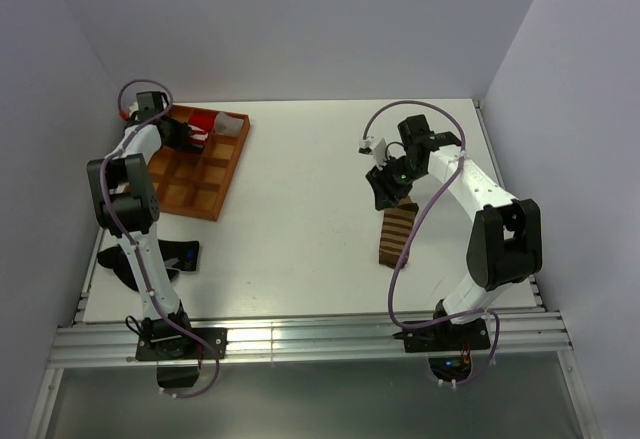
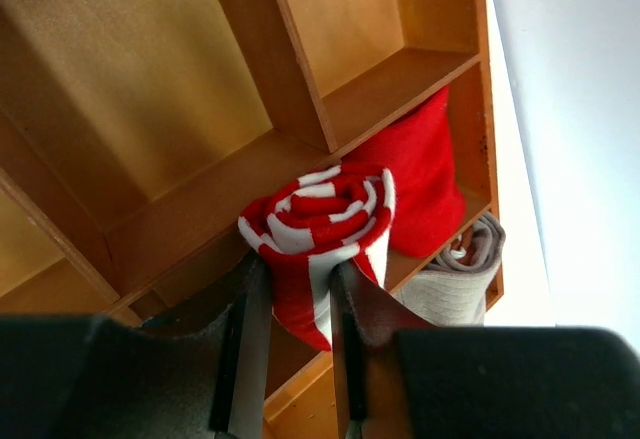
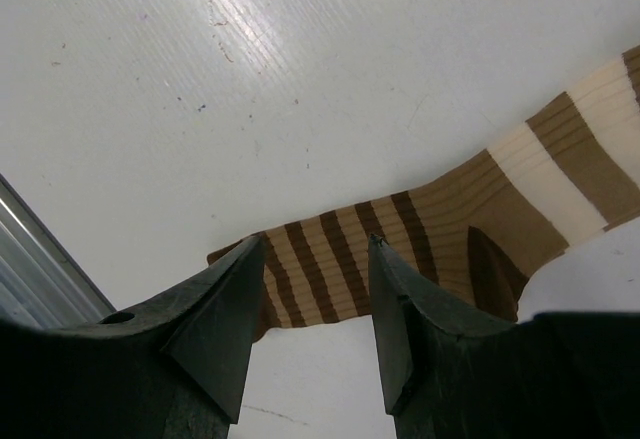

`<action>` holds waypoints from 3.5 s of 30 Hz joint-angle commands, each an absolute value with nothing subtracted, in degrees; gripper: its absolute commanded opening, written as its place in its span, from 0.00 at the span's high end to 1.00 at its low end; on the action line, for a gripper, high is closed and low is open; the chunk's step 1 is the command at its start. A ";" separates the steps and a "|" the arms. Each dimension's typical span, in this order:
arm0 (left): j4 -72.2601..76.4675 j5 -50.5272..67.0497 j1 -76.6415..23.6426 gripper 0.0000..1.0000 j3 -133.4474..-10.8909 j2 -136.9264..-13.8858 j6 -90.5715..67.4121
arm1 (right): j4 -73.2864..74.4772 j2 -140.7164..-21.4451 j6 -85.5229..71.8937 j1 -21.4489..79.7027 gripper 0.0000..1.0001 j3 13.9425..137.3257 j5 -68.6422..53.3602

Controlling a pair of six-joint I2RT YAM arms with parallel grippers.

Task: Roll the socks
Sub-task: Place the sock in the storage box, then move the sock to the center of the board.

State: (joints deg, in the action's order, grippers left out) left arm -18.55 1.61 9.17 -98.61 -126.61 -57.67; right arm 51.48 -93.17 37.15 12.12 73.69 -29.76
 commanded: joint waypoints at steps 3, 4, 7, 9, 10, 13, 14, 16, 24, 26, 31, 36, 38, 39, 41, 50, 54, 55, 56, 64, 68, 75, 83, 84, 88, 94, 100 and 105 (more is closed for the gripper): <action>-31.20 -5.10 8.97 1.00 -99.84 -132.89 -56.25 | 51.59 -92.73 38.14 11.78 0.47 73.39 -30.85; -31.64 -5.18 8.88 1.00 -99.84 -133.06 -56.42 | 51.59 -92.72 38.14 11.69 0.47 73.30 -30.76; -33.04 -5.62 8.61 1.00 -100.02 -133.77 -57.39 | 51.42 -92.37 38.32 11.69 0.47 72.69 -30.85; -33.57 -5.97 8.53 1.00 -99.58 -134.12 -58.26 | 51.33 -92.29 38.32 11.78 0.47 72.25 -30.94; -33.49 -5.98 8.53 1.00 -99.41 -134.30 -58.45 | 51.33 -92.29 38.41 11.78 0.47 72.07 -31.11; -34.27 -6.76 8.35 1.00 -99.23 -135.26 -59.41 | 51.33 -92.02 38.58 11.78 0.47 71.63 -31.20; -34.45 -7.03 8.35 1.00 -99.05 -135.52 -59.68 | 51.33 -91.93 38.76 11.69 0.47 71.46 -31.29; -34.11 -7.38 8.35 1.00 -98.27 -136.05 -60.64 | 51.42 -91.85 38.85 11.69 0.47 71.11 -31.38; -33.31 -5.98 8.44 0.99 -98.88 -135.18 -60.56 | 50.89 -91.58 39.20 11.78 0.47 69.96 -30.67; -32.79 -5.89 8.44 0.94 -98.35 -134.13 -60.64 | 50.89 -91.76 39.02 11.78 0.47 70.13 -30.59; -32.87 -5.45 8.35 0.79 -99.49 -130.78 -60.38 | 51.24 -92.02 38.94 11.69 0.47 71.10 -30.50; -35.77 -6.50 8.09 0.63 -103.27 -129.38 -60.38 | 51.68 -92.72 38.85 11.69 0.47 72.42 -30.59; -35.77 -6.42 8.09 0.60 -103.71 -128.94 -60.38 | 51.77 -93.25 38.85 11.78 0.47 72.95 -30.67; -35.77 -6.15 8.00 0.58 -103.80 -128.50 -60.21 | 52.03 -93.43 38.85 11.78 0.47 73.12 -30.85; -35.86 -5.63 8.00 0.56 -104.58 -128.23 -59.86 | 52.29 -93.95 38.76 11.69 0.47 73.47 -30.94; -32.18 -3.96 7.21 0.45 -104.77 -124.37 -57.57 | 52.73 -95.62 38.67 11.69 0.47 74.88 -30.67; -32.17 -3.87 6.86 0.43 -105.73 -123.14 -56.95 | 53.08 -96.41 38.50 11.51 0.47 75.41 -30.85; -31.82 -3.61 6.86 0.43 -105.73 -122.79 -56.87 | 53.17 -96.68 38.50 11.60 0.48 75.76 -30.85; -31.47 -3.26 6.77 0.42 -105.65 -122.00 -56.60 | 53.26 -96.85 38.50 11.51 0.48 76.02 -30.85; -31.55 -5.19 6.33 0.36 -104.16 -117.95 -55.81 | 52.12 -96.68 37.53 11.25 0.48 75.94 -29.18; -30.77 -4.84 6.24 0.37 -101.26 -114.09 -55.46 | 50.28 -95.28 37.18 11.25 0.48 74.53 -26.99; -22.24 -0.53 3.52 0.40 -89.40 -101.61 -55.72 | 50.89 -88.70 39.46 11.25 0.47 68.13 -22.77; -14.60 3.51 -5.52 0.40 -75.60 -87.99 -55.19 | 53.00 -77.35 47.54 11.42 0.45 54.41 -21.35; -13.02 3.86 -6.15 0.40 -72.89 -87.02 -55.46 | 52.91 -75.69 48.16 11.69 0.45 53.71 -21.53; -9.07 4.48 -8.00 0.40 -66.63 -80.88 -57.21 | 49.50 -72.16 49.74 13.26 0.44 48.61 -19.08; -8.35 3.08 -10.02 0.40 -62.23 -74.90 -57.30 | 45.54 -71.01 50.80 18.01 0.42 43.86 -15.56; -9.40 2.46 -10.11 0.40 -60.64 -71.37 -56.95 | 42.20 -73.83 49.48 23.72 0.42 41.57 -12.57; -9.67 2.29 -10.11 0.40 -60.29 -70.58 -56.52 | 40.78 -75.15 48.52 26.45 0.42 40.61 -10.81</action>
